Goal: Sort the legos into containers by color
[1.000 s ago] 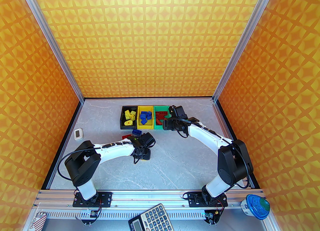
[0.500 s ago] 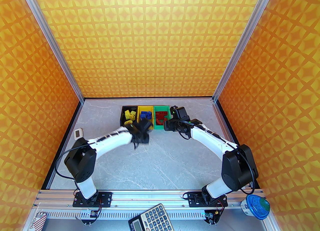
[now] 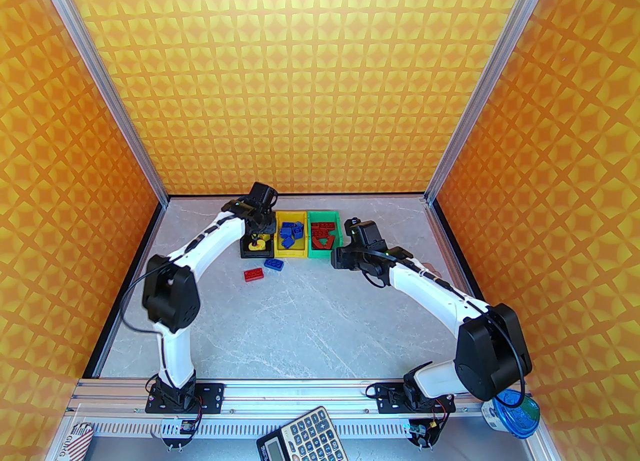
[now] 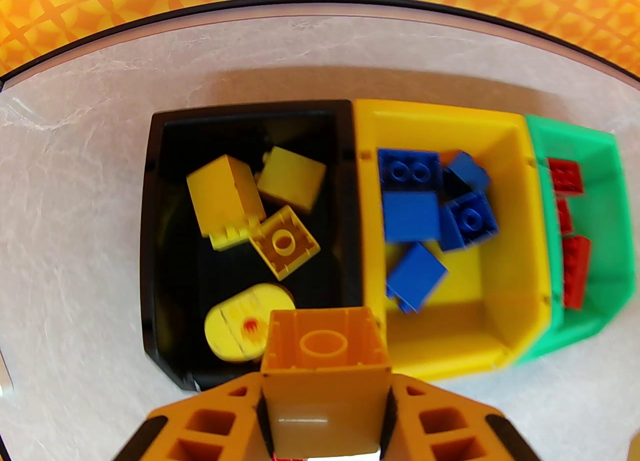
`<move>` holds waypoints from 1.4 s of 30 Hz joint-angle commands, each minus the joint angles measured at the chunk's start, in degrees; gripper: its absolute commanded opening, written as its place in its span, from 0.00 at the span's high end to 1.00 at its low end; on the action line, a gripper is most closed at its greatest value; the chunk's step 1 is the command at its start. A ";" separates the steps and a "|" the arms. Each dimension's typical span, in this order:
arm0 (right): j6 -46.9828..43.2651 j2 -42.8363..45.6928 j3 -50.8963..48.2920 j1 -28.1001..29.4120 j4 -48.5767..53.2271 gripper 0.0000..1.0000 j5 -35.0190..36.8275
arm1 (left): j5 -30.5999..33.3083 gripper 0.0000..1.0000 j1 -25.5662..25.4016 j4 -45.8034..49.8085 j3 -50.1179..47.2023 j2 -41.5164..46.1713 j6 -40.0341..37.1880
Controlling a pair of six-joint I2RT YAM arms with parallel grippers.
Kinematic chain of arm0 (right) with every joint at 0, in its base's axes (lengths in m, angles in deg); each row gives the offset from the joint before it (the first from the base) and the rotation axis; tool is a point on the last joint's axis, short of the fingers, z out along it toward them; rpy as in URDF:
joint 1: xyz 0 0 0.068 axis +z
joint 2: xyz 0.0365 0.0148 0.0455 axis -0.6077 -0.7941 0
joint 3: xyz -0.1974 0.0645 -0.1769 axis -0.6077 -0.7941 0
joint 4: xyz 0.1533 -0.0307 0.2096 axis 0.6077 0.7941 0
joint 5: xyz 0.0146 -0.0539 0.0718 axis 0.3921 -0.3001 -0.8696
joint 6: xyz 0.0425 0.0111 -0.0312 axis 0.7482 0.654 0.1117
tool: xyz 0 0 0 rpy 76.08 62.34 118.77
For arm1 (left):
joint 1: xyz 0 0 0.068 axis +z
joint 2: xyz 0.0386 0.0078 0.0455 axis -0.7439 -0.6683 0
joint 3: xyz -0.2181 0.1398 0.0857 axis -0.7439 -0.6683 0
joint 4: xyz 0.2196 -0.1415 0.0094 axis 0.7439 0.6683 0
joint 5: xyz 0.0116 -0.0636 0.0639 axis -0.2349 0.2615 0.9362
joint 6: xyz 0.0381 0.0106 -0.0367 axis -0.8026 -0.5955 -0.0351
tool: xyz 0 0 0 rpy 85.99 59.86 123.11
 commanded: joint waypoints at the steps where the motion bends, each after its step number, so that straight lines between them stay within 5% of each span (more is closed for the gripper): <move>1: 0.89 2.03 -1.36 0.21 -0.92 0.35 -0.60 | -0.16 0.64 1.56 1.59 5.20 -3.63 -2.69; 8: 0.93 3.13 -2.38 0.21 -0.38 0.35 -0.49 | -2.53 0.64 3.97 3.79 16.04 -12.55 -2.76; 12: 0.91 3.54 -2.71 0.15 -0.33 0.35 -0.34 | -3.08 0.35 3.97 4.70 18.00 -13.69 -3.03; 17: 0.72 3.01 -2.36 0.14 -0.63 0.34 -1.17 | -3.05 0.29 3.99 4.66 15.23 -10.25 -2.85; 25: -1.02 0.69 -1.26 2.82 -2.68 0.33 -3.14 | -3.05 0.27 3.99 -0.05 -1.96 5.74 -0.91; 34: 4.43 -10.62 5.77 15.47 -6.71 0.32 0.86 | -2.92 0.25 4.16 -4.69 -27.11 26.01 4.27; 42: 10.72 -23.72 15.29 25.54 -9.11 0.32 6.61 | -2.90 0.24 6.27 -5.03 -35.86 37.66 5.61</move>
